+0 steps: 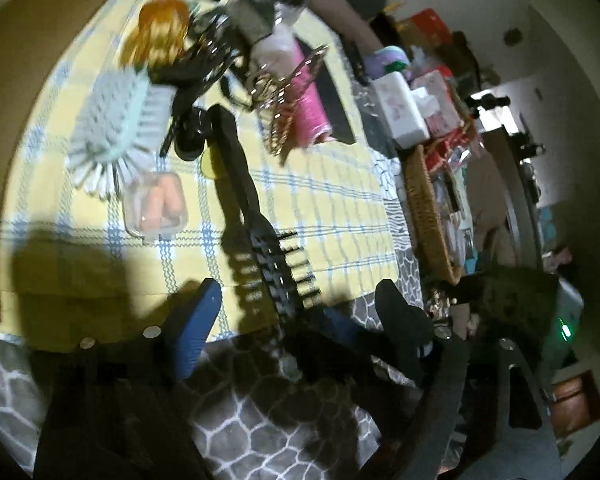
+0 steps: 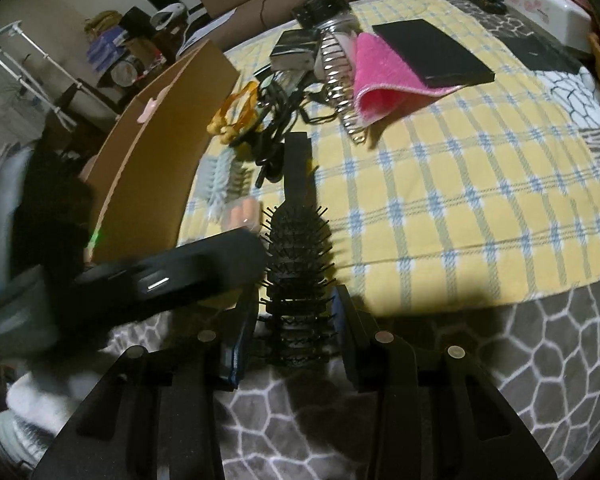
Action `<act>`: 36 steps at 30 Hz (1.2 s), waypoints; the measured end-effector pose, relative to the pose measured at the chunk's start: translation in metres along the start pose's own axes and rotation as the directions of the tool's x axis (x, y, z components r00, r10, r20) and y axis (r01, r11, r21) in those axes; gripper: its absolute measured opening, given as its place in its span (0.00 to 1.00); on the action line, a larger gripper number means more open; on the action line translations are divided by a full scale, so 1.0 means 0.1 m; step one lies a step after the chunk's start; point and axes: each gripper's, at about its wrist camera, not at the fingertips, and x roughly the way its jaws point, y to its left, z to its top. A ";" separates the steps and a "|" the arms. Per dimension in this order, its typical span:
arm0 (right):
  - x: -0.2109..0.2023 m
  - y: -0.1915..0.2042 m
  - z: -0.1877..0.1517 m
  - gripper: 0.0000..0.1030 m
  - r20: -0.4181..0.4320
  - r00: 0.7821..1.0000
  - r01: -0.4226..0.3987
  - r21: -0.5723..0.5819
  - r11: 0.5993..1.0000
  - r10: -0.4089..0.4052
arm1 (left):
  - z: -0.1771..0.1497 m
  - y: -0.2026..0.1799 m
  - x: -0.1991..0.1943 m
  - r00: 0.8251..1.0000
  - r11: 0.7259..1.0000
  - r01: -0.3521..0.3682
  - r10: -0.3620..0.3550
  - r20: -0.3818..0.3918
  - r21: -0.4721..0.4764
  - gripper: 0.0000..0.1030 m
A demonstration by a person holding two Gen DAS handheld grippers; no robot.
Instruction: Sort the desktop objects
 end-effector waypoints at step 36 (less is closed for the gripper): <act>-0.51 0.99 0.24 0.37 0.175 0.981 -0.066 -0.096 0.993 0.082 | 0.35 -0.52 -0.96 0.999 0.977 -0.006 -0.003 0.040 0.215 0.27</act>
